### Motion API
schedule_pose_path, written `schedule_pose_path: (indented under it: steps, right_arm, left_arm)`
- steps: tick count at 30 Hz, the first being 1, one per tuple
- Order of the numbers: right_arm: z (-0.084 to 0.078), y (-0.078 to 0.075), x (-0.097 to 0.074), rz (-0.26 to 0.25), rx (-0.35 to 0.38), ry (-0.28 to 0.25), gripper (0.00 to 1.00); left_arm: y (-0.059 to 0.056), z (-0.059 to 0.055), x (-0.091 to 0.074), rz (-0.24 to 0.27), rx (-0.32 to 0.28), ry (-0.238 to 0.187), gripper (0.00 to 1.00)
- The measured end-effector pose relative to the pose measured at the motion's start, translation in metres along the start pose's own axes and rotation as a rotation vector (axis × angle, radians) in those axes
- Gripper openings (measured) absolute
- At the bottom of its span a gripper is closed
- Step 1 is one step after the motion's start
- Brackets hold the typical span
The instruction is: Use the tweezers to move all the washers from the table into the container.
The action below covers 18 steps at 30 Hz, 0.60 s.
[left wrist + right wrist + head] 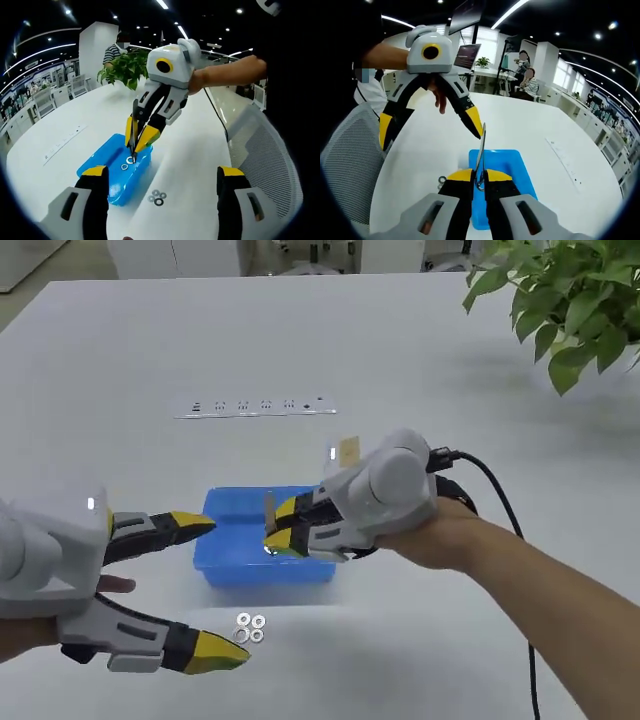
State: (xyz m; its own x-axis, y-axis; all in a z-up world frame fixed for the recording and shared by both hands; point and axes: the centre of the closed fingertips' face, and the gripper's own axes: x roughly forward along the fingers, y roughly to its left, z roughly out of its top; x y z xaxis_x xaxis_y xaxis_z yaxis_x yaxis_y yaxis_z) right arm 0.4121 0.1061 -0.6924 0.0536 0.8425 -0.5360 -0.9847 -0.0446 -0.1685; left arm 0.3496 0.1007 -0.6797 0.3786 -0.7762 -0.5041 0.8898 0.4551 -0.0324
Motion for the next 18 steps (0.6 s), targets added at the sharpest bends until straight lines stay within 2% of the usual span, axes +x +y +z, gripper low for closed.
schedule_pose_path:
  steps: [6,13,18]
  right_arm:
    - [-0.001,-0.014,0.008,0.008,-0.012,-0.001,0.09]
    - [-0.006,-0.021,0.021,0.03,-0.023,0.008,0.09]
    - [-0.012,-0.023,0.03,0.047,-0.02,0.011,0.09]
  left_arm:
    - [0.001,0.002,-0.003,0.013,-0.008,-0.007,0.99]
    - [0.003,0.002,-0.006,0.026,-0.018,-0.012,0.99]
    - [0.008,0.001,-0.008,0.039,-0.023,-0.011,0.99]
